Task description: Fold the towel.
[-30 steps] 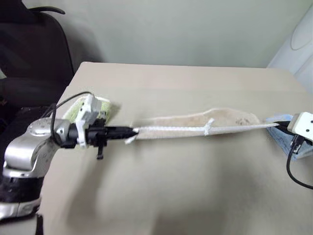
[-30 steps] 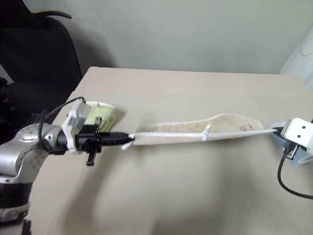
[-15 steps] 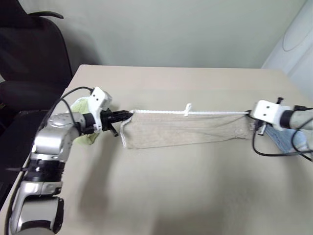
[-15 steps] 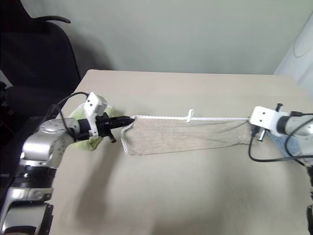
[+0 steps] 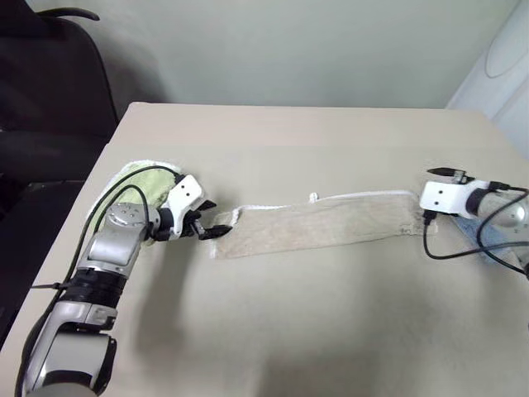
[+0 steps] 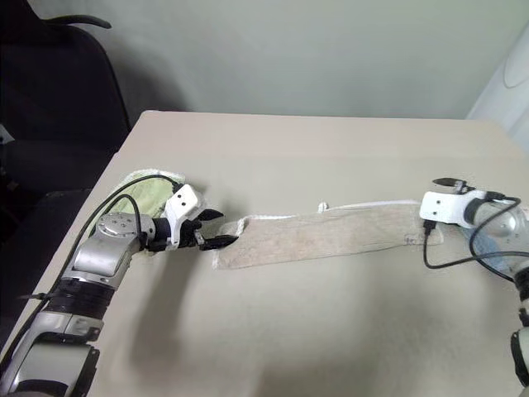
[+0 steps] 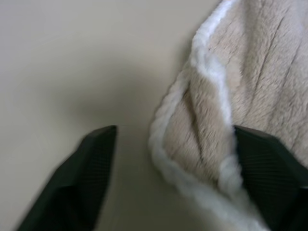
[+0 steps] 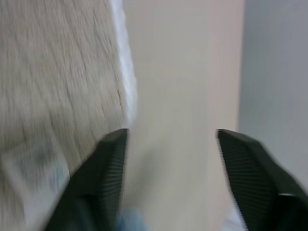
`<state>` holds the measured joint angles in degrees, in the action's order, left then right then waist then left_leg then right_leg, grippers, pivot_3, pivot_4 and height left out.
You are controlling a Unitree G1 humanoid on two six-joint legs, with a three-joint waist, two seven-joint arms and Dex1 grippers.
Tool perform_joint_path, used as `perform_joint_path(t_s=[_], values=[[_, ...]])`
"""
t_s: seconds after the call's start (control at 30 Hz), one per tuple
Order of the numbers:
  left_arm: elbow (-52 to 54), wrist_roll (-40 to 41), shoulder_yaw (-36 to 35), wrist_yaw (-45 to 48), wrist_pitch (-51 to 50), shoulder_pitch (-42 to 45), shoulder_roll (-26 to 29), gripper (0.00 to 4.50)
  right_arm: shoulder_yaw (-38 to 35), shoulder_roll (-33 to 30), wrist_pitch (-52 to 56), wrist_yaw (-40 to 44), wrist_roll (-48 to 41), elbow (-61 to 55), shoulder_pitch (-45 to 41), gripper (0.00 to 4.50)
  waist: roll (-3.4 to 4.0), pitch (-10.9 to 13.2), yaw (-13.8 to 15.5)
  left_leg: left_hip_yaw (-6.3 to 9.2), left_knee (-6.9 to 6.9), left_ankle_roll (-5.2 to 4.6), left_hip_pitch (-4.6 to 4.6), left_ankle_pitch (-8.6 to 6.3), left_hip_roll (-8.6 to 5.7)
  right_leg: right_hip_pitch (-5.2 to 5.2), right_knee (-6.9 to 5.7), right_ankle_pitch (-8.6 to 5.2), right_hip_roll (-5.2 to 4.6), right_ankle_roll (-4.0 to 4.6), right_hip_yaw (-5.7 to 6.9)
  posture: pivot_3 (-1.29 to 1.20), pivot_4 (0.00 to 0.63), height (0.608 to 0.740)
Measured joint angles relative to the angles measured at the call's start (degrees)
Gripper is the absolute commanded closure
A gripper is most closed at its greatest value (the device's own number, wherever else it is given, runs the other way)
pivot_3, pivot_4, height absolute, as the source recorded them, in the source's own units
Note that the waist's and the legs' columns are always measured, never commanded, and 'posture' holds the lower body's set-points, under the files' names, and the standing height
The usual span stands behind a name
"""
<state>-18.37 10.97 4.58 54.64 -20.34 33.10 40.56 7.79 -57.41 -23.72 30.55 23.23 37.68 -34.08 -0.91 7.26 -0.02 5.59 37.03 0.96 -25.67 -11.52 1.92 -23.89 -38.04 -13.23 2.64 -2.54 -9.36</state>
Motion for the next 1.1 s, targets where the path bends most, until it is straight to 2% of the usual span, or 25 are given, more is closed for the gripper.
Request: perform_joint_path(t_s=[0.03,0.1,0.2,0.3,0.37,0.47,0.57,0.7,0.87,1.1], values=[[-0.03,0.27,-1.43,-1.60,0.05,0.09,-0.88,0.03,-2.82,0.06,2.25,-0.34,-2.41,-1.46,3.11,1.13,0.00,0.00,0.08,-0.01,-0.01,0.00,0.04,0.00,-0.01,0.09,0.02,0.06,-0.01,-0.04,-0.02,0.00,0.150,0.735],[0.15,1.05,-4.10,-4.63,0.17,0.16,-2.76,0.00,-9.47,1.47,9.25,0.72,-9.68,-5.69,9.16,0.84,0.00,0.00,0.19,-0.08,0.03,0.00,0.27,0.00,-0.03,0.36,0.09,0.08,-0.02,-0.07,-0.07,0.00,0.150,0.735],[2.31,1.71,-7.12,-9.32,0.22,0.46,-6.45,0.00,-22.14,7.41,28.24,3.30,-25.62,-19.38,18.13,0.01,-0.06,0.04,0.22,-0.22,-0.02,0.02,0.78,0.00,-0.08,0.84,0.16,0.00,-0.02,-0.02,-0.13,0.00,0.150,0.735],[6.14,1.50,-7.16,-11.36,1.92,0.40,-9.27,0.00,-31.60,14.24,50.02,2.81,-41.51,-33.04,22.98,0.01,-0.13,0.08,-0.07,-0.28,-0.02,0.06,1.24,0.03,-0.12,1.19,0.13,-0.33,0.07,0.51,-0.23,0.00,0.150,0.735],[9.90,1.54,-5.38,-9.62,2.67,-0.20,-9.94,0.00,-37.79,19.03,64.20,-0.68,-51.72,-39.72,24.36,0.01,-0.16,0.09,-0.18,-0.28,-0.06,0.08,1.52,0.03,-0.17,1.43,0.13,-0.63,0.12,0.17,-0.24,0.00,0.150,0.735],[14.34,1.33,-0.86,-4.13,4.93,-2.52,-9.61,0.00,-45.98,25.76,79.65,-7.92,-62.59,-43.62,24.40,0.01,-0.15,0.08,-0.16,-0.23,-0.07,0.13,1.67,-0.02,-0.20,1.56,0.09,-0.82,0.11,0.11,-0.24,0.00,0.150,0.735],[14.68,0.31,3.27,0.01,6.15,-3.47,-8.83,0.00,-51.04,31.45,90.52,-15.56,-68.91,-44.16,23.86,0.01,-0.15,0.08,-0.09,-0.15,-0.13,0.12,1.63,-0.05,-0.19,1.47,0.03,-0.65,0.10,0.41,-0.21,0.00,0.150,0.735],[14.65,-1.43,5.92,3.25,7.98,-3.38,-7.70,0.00,-55.69,35.37,97.67,-23.11,-73.85,-43.99,20.36,0.01,-0.13,0.06,-0.35,-0.13,-0.32,0.09,1.61,-0.08,-0.19,1.32,0.00,-0.46,0.11,0.50,-0.23,0.00,0.150,0.735],[13.74,-3.84,8.03,5.49,10.91,-3.36,-6.27,0.00,-58.83,38.69,99.61,-29.78,-75.73,-41.34,15.02,0.01,-0.18,0.01,-0.61,0.03,-0.53,0.05,1.61,-0.09,-0.18,1.19,0.00,-0.23,0.14,0.28,-0.18,0.00,0.150,0.735],[13.31,-4.41,8.36,6.41,12.87,-4.62,-5.70,0.00,-56.16,40.88,89.04,-32.25,-72.35,-25.16,2.07,0.01,-0.30,-0.10,-2.01,0.13,-0.67,0.00,1.66,-0.12,-0.17,0.93,0.04,0.09,0.14,0.24,-0.14,0.00,0.150,0.735]])
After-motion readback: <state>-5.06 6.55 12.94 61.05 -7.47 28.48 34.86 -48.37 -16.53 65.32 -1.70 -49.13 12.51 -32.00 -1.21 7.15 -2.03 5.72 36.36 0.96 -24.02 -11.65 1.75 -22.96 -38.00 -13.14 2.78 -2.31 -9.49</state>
